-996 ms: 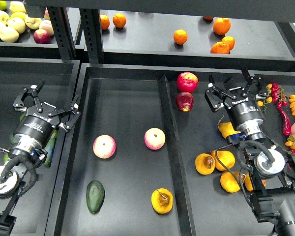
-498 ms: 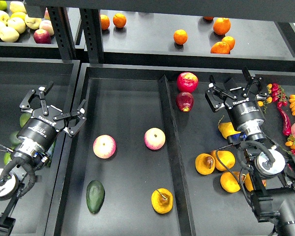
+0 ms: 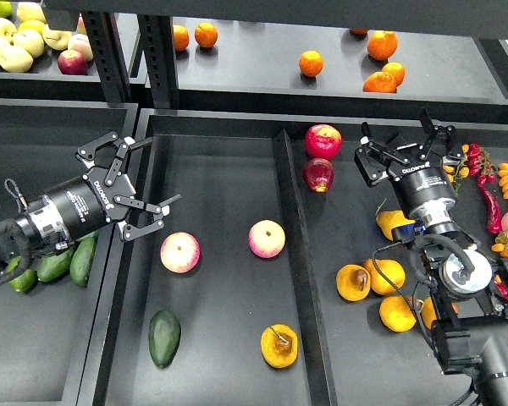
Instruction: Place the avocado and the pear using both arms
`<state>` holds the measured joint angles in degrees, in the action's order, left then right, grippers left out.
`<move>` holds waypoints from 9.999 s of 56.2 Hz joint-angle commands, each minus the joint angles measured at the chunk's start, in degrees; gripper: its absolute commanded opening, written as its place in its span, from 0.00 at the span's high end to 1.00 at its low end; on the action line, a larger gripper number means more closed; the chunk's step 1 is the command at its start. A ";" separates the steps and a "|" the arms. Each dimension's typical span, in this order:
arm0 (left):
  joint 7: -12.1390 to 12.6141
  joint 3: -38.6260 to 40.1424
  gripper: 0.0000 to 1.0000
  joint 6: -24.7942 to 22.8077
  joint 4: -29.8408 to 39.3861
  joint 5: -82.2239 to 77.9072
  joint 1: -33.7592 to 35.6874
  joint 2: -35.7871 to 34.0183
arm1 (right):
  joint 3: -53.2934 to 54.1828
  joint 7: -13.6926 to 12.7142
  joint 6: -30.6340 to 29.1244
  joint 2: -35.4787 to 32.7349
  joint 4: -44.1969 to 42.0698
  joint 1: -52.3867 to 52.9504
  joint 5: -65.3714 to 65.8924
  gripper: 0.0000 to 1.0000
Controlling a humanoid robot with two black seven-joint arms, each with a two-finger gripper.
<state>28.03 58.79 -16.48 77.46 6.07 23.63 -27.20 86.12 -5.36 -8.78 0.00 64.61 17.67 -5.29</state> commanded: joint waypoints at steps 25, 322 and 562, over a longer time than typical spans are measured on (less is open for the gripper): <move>-0.03 -45.24 0.00 -11.52 -5.65 -7.74 27.52 -8.39 | -0.43 0.00 -0.01 0.00 -1.33 0.08 -0.33 0.00; -0.03 -60.11 0.45 -11.52 -30.35 -39.38 38.78 -8.74 | -0.61 -0.09 -0.80 0.00 -4.84 2.54 -2.00 0.00; -0.03 -48.86 0.00 -11.52 -34.48 -39.03 28.93 1.63 | -93.68 -19.86 -19.22 -5.97 -20.66 34.98 29.64 0.00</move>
<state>28.00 9.95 -28.01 43.05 -32.96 52.56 -25.67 -7.62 -25.23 -28.00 -6.03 43.96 52.71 24.39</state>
